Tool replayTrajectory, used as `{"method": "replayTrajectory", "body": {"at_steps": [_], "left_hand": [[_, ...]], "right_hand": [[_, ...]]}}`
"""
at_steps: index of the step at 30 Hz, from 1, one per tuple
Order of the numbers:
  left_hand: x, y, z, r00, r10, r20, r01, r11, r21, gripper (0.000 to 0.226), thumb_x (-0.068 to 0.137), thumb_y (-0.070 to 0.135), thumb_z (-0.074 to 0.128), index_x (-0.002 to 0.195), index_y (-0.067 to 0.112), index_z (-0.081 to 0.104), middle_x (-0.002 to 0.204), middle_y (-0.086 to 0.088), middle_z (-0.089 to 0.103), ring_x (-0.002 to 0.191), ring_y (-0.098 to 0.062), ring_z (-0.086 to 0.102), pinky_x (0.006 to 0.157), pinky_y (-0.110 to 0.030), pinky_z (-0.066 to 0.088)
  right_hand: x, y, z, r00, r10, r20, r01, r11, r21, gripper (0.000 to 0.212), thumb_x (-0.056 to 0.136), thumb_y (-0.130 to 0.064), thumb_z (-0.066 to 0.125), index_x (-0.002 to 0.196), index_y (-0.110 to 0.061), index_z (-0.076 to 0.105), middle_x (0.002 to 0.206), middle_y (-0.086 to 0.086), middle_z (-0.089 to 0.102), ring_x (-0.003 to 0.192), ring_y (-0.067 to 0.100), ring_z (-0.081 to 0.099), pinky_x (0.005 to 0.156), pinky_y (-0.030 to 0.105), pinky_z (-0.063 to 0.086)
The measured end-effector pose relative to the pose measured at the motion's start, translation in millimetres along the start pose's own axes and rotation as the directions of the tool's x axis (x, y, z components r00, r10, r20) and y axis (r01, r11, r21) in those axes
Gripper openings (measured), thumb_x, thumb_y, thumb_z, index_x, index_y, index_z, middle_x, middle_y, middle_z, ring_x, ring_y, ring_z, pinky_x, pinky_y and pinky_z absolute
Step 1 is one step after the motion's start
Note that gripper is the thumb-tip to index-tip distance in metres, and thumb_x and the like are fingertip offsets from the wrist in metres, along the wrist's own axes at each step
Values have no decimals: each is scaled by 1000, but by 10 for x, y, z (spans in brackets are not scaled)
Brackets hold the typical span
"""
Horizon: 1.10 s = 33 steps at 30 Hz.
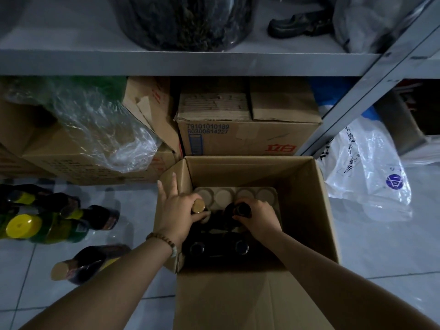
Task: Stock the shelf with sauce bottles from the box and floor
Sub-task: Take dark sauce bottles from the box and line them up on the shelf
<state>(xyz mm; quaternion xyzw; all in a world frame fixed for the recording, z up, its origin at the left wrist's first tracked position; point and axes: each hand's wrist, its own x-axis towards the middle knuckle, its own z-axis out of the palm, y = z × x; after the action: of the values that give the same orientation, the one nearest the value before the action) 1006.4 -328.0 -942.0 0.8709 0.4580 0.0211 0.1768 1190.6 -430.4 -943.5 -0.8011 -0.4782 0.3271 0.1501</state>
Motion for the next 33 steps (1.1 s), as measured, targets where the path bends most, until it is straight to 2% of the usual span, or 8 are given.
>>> {"method": "replayTrajectory", "body": {"at_steps": [6, 9, 11, 15, 19, 25, 30, 33], "left_hand": [[-13, 210, -744, 992, 102, -69, -109, 988, -109, 31, 75, 48, 69, 87, 20, 68, 103, 0, 69, 128, -17, 44, 114, -37, 5], [-57, 451, -1417, 989, 124, -85, -142, 954, -265, 29, 76, 43, 70, 87, 17, 67, 88, 3, 67, 97, -17, 59, 85, -23, 42], [-108, 603, -1964, 983, 155, -93, -178, 925, -337, 27, 75, 42, 71, 84, 18, 66, 80, 6, 63, 79, -12, 59, 63, -16, 41], [-221, 899, -3245, 973, 188, -133, -227, 882, -414, 38, 70, 59, 63, 82, 23, 65, 79, 9, 63, 73, -4, 58, 63, -23, 46], [-401, 1252, -4753, 947, 197, -254, -296, 842, -452, 46, 64, 65, 60, 78, 22, 66, 74, 7, 65, 71, -5, 60, 63, -31, 50], [-750, 1605, -6880, 839, 231, -493, -478, 745, -464, 50, 69, 57, 64, 74, 7, 64, 71, -11, 64, 70, -23, 60, 60, -40, 45], [-1141, 1757, -8373, 714, 188, -674, -553, 742, -379, 40, 70, 58, 63, 59, 20, 58, 53, 3, 53, 51, -3, 45, 47, -16, 30], [-1414, 1768, -9101, 653, 123, -747, -588, 704, -399, 40, 73, 52, 68, 55, 18, 59, 48, 10, 53, 47, 2, 44, 46, -13, 30]], "right_hand": [[-265, -208, -557, 994, -57, -94, 62, 997, 52, 34, 80, -30, 72, 112, -29, 60, 107, -6, 67, 100, 12, 61, 81, 22, 47], [-529, -528, -1148, 982, -112, -149, 124, 989, 78, 30, 74, -33, 76, 100, -31, 60, 89, -18, 63, 85, 6, 58, 73, 9, 43], [-752, -814, -1648, 967, -143, -213, 164, 983, 83, 29, 70, -34, 80, 93, -30, 63, 79, -24, 57, 75, -1, 54, 64, 0, 37], [-1219, -1561, -2767, 950, -164, -264, 212, 963, 165, 38, 64, -36, 84, 92, -26, 61, 81, -22, 65, 73, -8, 61, 63, 3, 45], [-1794, -2471, -3914, 929, -197, -314, 305, 888, 345, 33, 65, -22, 84, 87, -19, 59, 80, -8, 72, 76, 8, 69, 71, 21, 56], [-2604, -3977, -5349, 831, -308, -464, 523, 716, 462, 29, 65, -25, 75, 90, -15, 64, 78, -6, 75, 75, 5, 70, 64, 11, 51], [-3215, -5194, -6109, 703, -358, -615, 684, 580, 443, 29, 67, -35, 70, 93, -22, 67, 86, -3, 74, 84, 8, 70, 70, 14, 53], [-3522, -5826, -6456, 643, -354, -679, 750, 469, 466, 27, 71, -38, 67, 95, -24, 68, 84, -1, 74, 81, 9, 69, 66, 16, 52]]}}
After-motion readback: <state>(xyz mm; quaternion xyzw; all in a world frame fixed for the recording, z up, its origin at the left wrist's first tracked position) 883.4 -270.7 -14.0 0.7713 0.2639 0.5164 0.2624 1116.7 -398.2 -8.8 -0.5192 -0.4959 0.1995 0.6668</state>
